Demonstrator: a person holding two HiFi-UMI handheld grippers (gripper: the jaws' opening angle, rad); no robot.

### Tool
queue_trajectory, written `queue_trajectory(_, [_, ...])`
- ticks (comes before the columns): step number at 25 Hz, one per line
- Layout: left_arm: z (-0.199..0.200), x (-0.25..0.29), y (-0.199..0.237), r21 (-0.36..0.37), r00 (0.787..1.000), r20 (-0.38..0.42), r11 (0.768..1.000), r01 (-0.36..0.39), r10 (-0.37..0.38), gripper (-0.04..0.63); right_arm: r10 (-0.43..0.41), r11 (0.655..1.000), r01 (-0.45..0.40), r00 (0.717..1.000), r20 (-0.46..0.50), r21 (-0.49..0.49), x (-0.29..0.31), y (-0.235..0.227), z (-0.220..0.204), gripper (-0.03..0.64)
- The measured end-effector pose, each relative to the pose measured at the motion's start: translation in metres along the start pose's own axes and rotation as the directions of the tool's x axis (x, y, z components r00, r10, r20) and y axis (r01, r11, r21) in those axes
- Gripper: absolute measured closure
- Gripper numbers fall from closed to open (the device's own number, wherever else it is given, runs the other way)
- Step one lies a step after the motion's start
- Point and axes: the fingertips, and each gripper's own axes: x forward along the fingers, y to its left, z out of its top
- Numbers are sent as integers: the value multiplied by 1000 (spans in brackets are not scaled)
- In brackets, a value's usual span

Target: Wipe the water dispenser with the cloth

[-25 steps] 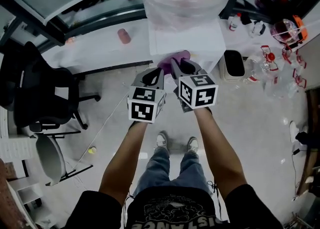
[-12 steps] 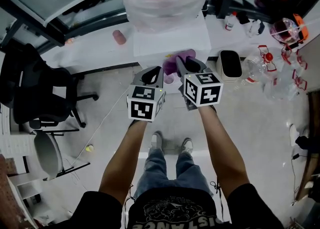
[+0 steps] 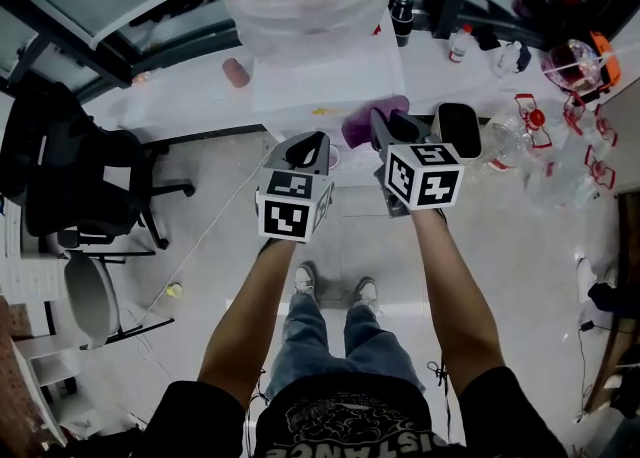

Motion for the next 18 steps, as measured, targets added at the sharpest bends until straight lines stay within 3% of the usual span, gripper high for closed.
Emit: queue_trajectory(18, [-22,-1,-2,7,1000,-15,1000,-3,3,568,-38,996,37,999,-19,-77,-8,-38,-10,584])
